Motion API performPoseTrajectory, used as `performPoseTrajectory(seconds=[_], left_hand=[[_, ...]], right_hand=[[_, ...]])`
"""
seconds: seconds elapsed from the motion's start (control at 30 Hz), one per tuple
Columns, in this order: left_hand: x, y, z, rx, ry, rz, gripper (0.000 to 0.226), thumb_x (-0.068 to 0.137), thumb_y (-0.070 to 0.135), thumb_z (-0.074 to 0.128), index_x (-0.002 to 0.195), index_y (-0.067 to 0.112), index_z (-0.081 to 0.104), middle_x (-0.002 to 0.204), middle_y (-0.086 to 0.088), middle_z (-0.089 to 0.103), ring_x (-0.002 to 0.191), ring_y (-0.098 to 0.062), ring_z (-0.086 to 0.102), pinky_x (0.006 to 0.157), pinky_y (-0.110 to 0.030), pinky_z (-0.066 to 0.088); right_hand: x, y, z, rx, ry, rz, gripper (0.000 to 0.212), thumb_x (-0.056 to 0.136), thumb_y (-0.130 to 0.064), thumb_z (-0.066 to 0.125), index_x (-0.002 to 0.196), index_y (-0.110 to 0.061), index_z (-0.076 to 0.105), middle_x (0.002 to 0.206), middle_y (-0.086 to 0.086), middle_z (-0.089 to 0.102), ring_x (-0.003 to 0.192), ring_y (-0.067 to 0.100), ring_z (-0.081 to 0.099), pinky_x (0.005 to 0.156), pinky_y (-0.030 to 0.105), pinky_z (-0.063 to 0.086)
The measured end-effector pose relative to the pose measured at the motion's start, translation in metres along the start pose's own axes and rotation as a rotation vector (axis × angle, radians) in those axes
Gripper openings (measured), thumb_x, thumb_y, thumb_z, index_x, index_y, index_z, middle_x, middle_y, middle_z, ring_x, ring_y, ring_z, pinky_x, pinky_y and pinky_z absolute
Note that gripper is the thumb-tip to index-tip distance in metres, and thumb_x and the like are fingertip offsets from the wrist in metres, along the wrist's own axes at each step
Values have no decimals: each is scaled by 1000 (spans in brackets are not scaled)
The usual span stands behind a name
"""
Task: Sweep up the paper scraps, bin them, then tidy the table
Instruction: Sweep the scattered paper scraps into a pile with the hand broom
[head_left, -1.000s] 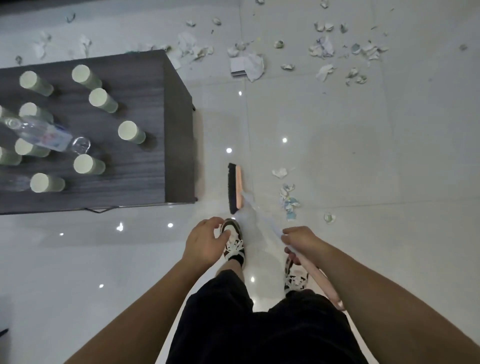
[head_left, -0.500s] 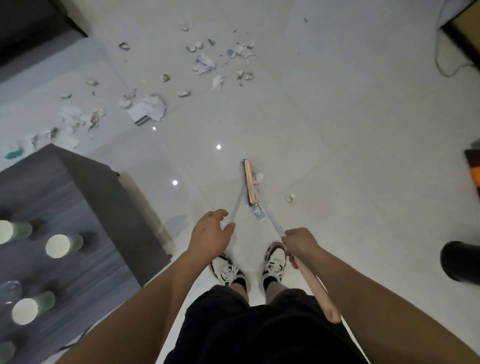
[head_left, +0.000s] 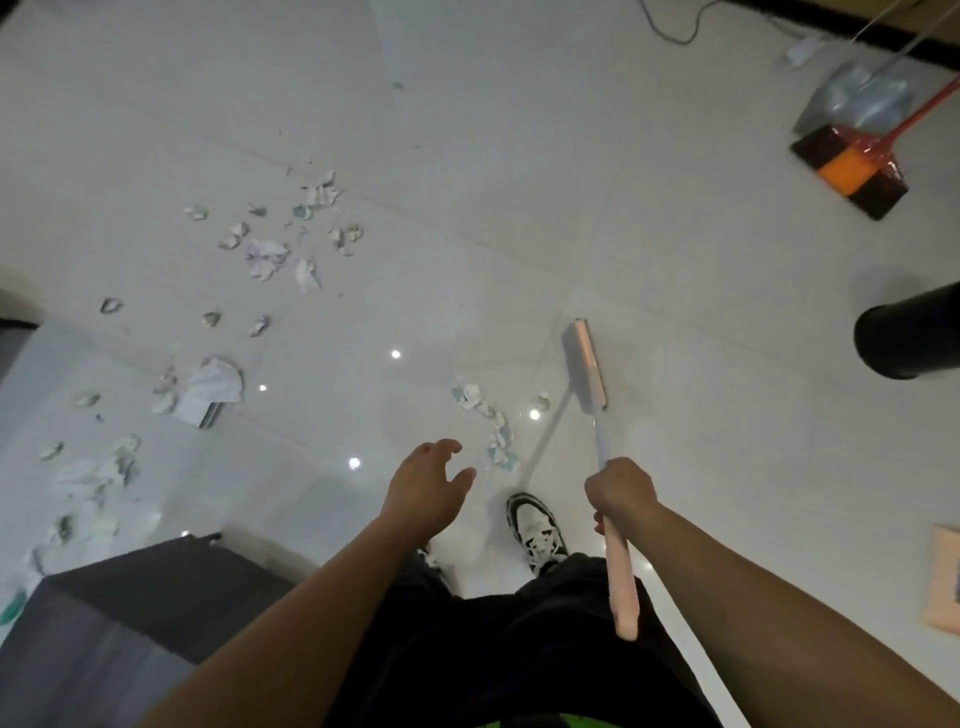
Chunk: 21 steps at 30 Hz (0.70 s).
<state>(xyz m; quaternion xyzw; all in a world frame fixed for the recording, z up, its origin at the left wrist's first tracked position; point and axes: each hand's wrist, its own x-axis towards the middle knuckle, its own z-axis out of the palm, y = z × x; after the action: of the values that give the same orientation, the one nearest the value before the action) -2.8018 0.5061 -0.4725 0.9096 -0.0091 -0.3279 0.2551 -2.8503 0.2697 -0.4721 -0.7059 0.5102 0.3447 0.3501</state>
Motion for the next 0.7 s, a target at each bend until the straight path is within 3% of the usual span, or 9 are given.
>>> performPoseTrajectory(seconds=[0.07, 0.17, 0.27, 0.33, 0.43, 0.57, 0.7], left_hand=[[13, -14, -14, 22, -7, -2, 44, 89, 44, 60, 129, 26, 54, 123, 2, 58, 106, -16, 58, 90, -30, 45], [36, -47, -40, 59, -28, -13, 44, 90, 43, 60, 129, 25, 55, 122, 0, 59, 105, -17, 58, 89, -30, 46], [60, -81, -71, 87, -75, 3, 43, 90, 41, 60, 129, 23, 55, 123, -1, 59, 107, -17, 58, 91, -31, 46], [75, -104, -97, 98, -117, 38, 43, 90, 41, 60, 129, 24, 55, 124, -1, 59, 106, -17, 58, 92, -31, 46], [95, -145, -143, 104, -172, 94, 43, 90, 40, 61, 129, 22, 55, 123, -3, 59, 102, -16, 57, 88, -28, 43], [122, -200, -207, 130, -149, 82, 44, 90, 41, 61, 130, 21, 55, 124, -4, 60, 105, -20, 59, 90, -31, 45], [131, -245, -242, 106, -146, 39, 43, 92, 40, 57, 130, 21, 54, 126, -4, 60, 108, -20, 58, 92, -31, 43]], right_hand=[[4, -11, 17, -4, -27, 37, 12, 87, 2, 54, 99, 2, 58, 90, 24, 69, 83, 38, 72, 77, 48, 61], [0, -26, 60, 44, -129, 80, 15, 89, -1, 55, 102, 3, 61, 80, 14, 65, 82, 31, 70, 80, 41, 60], [-24, -51, 122, 262, -190, 122, 10, 89, -3, 55, 97, -2, 60, 73, 9, 58, 64, 22, 60, 68, 36, 59], [-44, -77, 164, 425, -181, 191, 1, 87, 1, 54, 86, 2, 54, 71, 13, 57, 56, 22, 57, 55, 34, 56], [-74, -123, 220, 647, -187, 285, 5, 86, 6, 50, 86, 3, 53, 68, 18, 55, 50, 26, 53, 46, 31, 47], [-108, -189, 274, 727, -226, 254, 12, 86, 9, 49, 84, -2, 54, 72, 18, 53, 47, 23, 48, 42, 26, 42], [-132, -231, 287, 747, -248, 262, 18, 87, 9, 54, 73, -2, 55, 43, 9, 47, 29, 17, 41, 35, 19, 36]])
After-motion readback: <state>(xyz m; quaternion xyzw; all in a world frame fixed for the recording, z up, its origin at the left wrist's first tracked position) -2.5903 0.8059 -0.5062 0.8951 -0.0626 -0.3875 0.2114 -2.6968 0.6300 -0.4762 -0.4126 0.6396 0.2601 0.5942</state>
